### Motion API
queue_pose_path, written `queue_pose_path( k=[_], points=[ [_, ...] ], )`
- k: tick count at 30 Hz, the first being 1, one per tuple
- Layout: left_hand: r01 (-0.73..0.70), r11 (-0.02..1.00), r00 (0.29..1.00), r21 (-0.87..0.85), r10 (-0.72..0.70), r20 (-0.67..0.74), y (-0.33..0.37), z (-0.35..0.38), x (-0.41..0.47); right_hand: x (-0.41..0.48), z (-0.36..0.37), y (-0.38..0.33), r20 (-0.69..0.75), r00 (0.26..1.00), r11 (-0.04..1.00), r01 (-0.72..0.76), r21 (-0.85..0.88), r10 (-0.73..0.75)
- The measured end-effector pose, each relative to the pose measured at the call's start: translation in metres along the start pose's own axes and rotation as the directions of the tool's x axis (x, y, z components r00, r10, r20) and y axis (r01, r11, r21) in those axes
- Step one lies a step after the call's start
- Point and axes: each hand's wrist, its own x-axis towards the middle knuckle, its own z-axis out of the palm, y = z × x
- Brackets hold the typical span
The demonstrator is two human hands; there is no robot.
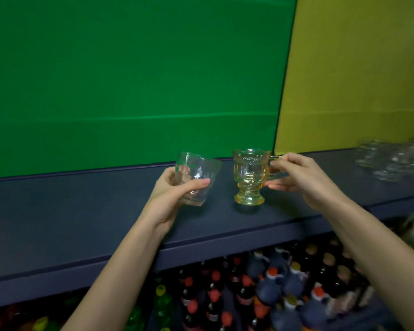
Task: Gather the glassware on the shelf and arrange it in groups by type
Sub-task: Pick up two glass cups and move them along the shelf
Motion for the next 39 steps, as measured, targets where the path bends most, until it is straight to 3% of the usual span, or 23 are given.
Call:
queue_pose_path(
  k=[7,16,29,39],
  points=[
    [-0.09,0.98,0.995,0.177,0.094,-0.014,-0.043,0.132,0.0,-0.022,-0.139,0.012,-0.119,0.993,1.0,-0.015,0.023,0.018],
    [-0.173,0.952,0.985,0.253,0.165,0.049,-0.08,0.253,0.005,-0.04,-0.268,0.029,-0.246,0.969,0.999,-0.026,-0.028,0.018],
    [-0.211,0.89,0.976,0.405,0.167,0.141,-0.112,0.341,0.054,-0.022,-0.353,0.045,-0.376,0.926,0.998,-0.053,-0.027,0.039],
    [-0.129,0.818,0.991,0.56,0.118,0.057,-0.122,0.382,0.115,0.005,-0.399,0.055,-0.404,0.913,0.998,-0.068,-0.009,0.059]
  ],
)
